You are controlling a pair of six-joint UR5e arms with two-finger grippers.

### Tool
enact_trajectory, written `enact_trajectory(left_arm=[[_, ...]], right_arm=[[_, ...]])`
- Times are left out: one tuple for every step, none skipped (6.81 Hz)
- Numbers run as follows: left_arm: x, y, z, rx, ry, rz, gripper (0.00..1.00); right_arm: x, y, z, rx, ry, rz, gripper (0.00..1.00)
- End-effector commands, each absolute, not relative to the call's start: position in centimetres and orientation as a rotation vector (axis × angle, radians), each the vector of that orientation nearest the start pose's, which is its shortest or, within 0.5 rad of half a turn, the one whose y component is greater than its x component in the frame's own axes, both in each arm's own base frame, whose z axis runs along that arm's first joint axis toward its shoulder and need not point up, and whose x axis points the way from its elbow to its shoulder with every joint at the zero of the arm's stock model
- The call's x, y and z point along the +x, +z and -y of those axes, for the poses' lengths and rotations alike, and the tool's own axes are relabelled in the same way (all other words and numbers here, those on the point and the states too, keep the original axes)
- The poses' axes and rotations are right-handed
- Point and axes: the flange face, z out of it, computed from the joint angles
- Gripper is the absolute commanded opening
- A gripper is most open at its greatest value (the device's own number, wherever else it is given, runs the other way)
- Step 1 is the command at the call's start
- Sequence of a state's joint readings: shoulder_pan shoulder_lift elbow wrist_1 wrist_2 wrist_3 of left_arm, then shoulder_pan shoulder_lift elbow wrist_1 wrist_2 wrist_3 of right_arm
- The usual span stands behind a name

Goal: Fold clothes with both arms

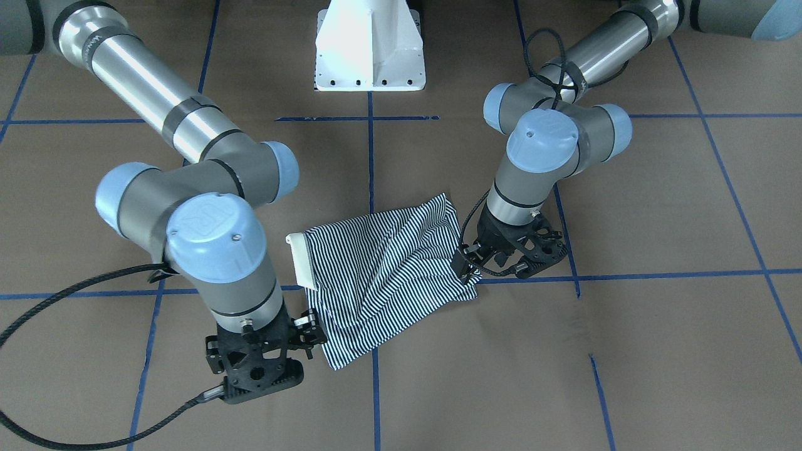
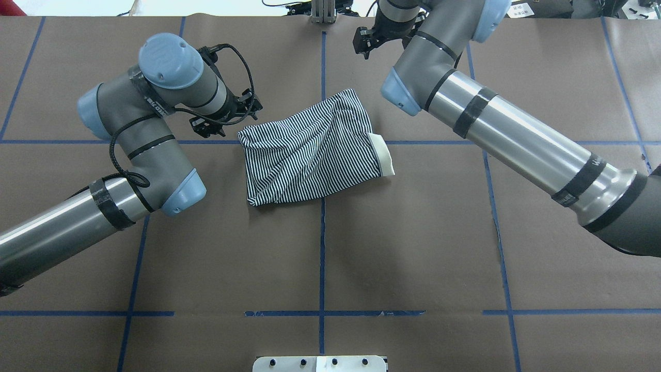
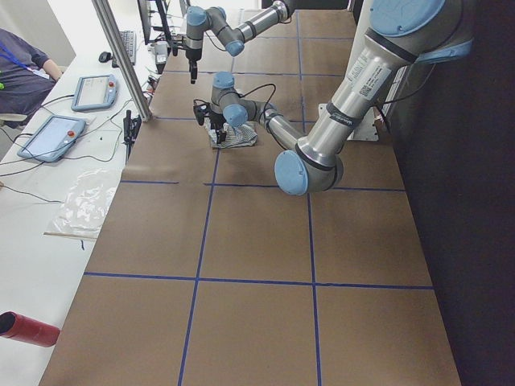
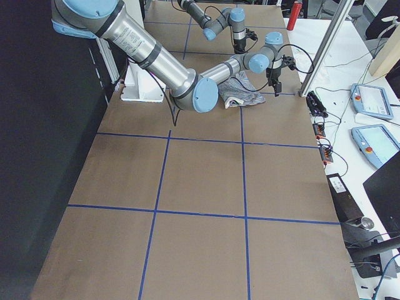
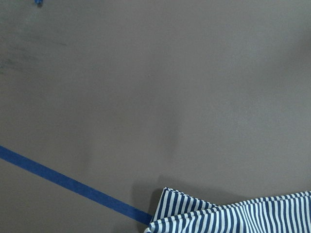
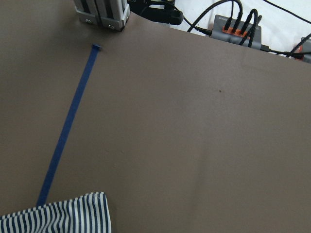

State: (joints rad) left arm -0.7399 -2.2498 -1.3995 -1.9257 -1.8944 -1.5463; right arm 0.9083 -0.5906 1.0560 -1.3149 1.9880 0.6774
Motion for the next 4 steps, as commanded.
enact_trajectory(left_arm=[[50.6,29.6,56.3,0.027,-0.504,-0.904,0.56],[51.7,29.9,55.4,0.023,-0.494,-0.895,0.54],[51.9,30.0,55.3,0.024,-0.493,-0.893,0.50],[51.9,30.1,55.2,0.022,-0.492,-0.892,0.28]], right_arm=[[-41.7,23.9,70.9,0.278,-0.131,0.775,1.00],[-41.6,23.9,70.9,0.278,-0.130,0.776,1.00],[-41.5,24.0,70.9,0.274,-0.129,0.773,1.00],[-41.5,24.0,70.9,0.273,-0.128,0.773,1.00]])
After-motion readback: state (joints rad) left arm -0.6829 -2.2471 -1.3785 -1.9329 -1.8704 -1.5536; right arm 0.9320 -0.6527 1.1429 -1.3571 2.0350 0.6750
